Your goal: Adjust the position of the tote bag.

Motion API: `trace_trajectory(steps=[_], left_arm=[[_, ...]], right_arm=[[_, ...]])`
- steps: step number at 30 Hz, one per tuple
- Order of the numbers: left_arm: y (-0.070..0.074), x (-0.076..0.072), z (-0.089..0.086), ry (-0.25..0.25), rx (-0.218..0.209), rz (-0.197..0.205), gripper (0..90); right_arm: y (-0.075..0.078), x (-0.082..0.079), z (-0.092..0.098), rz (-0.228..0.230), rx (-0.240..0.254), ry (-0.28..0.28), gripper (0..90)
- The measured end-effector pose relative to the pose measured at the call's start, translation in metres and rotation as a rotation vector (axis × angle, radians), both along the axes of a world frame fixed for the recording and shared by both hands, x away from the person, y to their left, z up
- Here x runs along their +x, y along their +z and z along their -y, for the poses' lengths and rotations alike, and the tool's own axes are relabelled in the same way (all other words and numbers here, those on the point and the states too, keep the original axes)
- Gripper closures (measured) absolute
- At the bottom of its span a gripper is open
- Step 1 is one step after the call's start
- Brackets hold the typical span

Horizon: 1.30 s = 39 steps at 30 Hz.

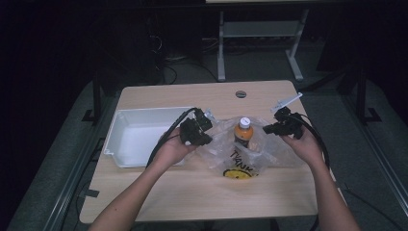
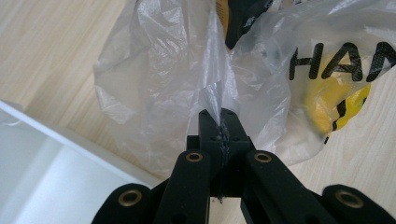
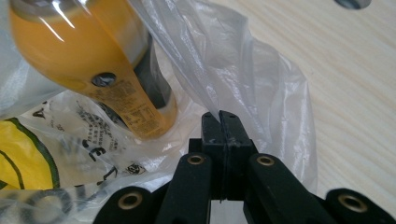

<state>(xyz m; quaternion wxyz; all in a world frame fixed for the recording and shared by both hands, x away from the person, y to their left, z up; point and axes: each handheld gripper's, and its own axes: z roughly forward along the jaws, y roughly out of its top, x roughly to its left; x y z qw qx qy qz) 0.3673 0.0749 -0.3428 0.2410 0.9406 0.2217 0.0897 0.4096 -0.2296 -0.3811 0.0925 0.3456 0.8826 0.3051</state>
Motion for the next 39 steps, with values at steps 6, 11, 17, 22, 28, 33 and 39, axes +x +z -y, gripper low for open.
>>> trace_trajectory(steps=[6,11,17,22,28,33,39], left_arm=[[-0.006,-0.001,0.006,-0.012,0.030,0.000,90.0],[-0.009,0.000,0.009,-0.016,0.046,-0.005,90.0],[-0.016,-0.001,0.010,-0.017,0.069,-0.016,90.0],[-0.020,-0.003,0.009,-0.017,0.056,-0.021,90.0],[-0.027,-0.007,0.012,-0.022,0.057,-0.030,90.0],[-0.033,-0.007,0.012,-0.019,0.066,-0.038,90.0],[-0.044,-0.009,0.014,-0.023,0.081,-0.054,90.0]], right_arm=[[-0.006,0.004,-0.003,-0.025,-0.011,-0.003,89.7],[-0.009,0.006,-0.003,-0.035,-0.020,-0.005,89.8],[-0.013,0.006,-0.002,-0.050,-0.037,-0.013,89.8],[-0.015,0.003,-0.003,-0.053,-0.049,-0.014,89.8],[-0.027,0.002,-0.004,-0.083,-0.052,-0.011,89.7],[-0.031,0.002,-0.005,-0.093,-0.059,-0.007,89.7],[-0.039,0.004,-0.010,-0.122,-0.088,0.001,89.7]])
